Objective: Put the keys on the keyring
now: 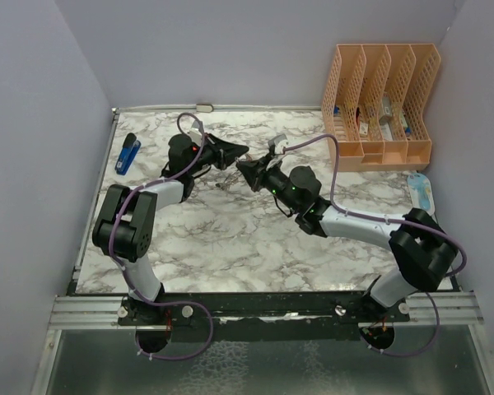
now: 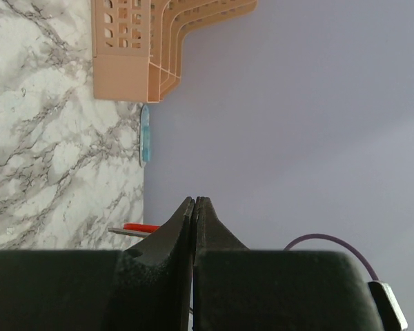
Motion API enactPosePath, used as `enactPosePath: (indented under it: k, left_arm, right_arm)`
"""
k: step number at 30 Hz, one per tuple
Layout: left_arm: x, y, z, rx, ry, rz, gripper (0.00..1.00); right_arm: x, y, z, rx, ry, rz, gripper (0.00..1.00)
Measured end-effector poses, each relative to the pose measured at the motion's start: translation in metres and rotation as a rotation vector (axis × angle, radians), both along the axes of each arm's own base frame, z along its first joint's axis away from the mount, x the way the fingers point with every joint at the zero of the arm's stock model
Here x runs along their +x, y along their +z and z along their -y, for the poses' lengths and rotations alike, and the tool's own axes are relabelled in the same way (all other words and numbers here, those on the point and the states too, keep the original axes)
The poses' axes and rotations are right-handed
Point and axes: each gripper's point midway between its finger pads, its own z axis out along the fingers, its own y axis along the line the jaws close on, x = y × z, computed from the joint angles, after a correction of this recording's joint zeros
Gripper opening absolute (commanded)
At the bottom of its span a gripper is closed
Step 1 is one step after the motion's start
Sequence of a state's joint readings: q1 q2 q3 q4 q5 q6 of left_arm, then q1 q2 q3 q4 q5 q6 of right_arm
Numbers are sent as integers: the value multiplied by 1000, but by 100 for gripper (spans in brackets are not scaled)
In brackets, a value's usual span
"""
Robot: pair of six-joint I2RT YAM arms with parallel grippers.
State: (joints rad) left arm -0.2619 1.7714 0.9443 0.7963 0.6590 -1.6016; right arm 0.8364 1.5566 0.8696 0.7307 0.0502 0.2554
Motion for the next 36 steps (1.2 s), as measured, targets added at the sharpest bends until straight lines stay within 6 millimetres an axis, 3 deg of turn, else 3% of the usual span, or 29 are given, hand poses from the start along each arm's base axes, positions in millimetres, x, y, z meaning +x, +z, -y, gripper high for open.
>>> enactPosePath:
  k: [7,19,36]
  left_arm:
    - [-3,-8,0,-11,2,-57,0]
    - [-3,-5,0,-34,4,-83,0]
    - [-9,5,2,-40,-3,-66,0]
  right_arm:
    - [8,6,6,4,-51,39,1]
    - [24,-17,14,-47,-144,44,1]
    - [34,-28,27,-78,-221,70,1]
